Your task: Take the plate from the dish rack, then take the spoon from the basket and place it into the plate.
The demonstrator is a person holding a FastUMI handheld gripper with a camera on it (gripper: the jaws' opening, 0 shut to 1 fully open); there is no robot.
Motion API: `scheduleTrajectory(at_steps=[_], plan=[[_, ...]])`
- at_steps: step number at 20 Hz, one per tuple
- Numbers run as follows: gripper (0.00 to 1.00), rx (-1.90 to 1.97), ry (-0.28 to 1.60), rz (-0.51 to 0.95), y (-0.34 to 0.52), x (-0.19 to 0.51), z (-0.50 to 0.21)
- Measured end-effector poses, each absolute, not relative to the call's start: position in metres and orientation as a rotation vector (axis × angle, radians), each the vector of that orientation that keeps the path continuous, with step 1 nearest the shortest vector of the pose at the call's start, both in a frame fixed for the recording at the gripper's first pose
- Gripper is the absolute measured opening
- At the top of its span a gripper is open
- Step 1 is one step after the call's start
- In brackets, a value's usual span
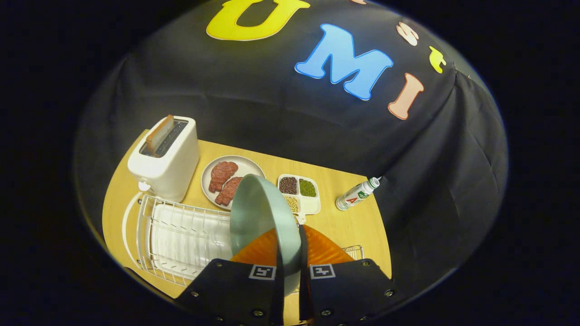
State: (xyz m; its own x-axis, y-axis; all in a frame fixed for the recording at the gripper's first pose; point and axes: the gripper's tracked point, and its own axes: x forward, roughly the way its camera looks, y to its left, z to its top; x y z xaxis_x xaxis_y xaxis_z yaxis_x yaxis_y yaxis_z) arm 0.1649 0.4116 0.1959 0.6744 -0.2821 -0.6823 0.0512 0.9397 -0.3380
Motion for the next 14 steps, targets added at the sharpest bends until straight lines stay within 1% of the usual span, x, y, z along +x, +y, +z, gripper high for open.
scheduleTrajectory(at_steps=[6, 10, 14], plan=[[0.13, -0.171, 0.824, -0.056, 0.386, 0.127, 0.215], [0.13, -0.110, 0.821, -0.021, 0.348, 0.101, 0.225], [0.13, -0.025, 0.851, 0.038, 0.312, 0.069, 0.213]])
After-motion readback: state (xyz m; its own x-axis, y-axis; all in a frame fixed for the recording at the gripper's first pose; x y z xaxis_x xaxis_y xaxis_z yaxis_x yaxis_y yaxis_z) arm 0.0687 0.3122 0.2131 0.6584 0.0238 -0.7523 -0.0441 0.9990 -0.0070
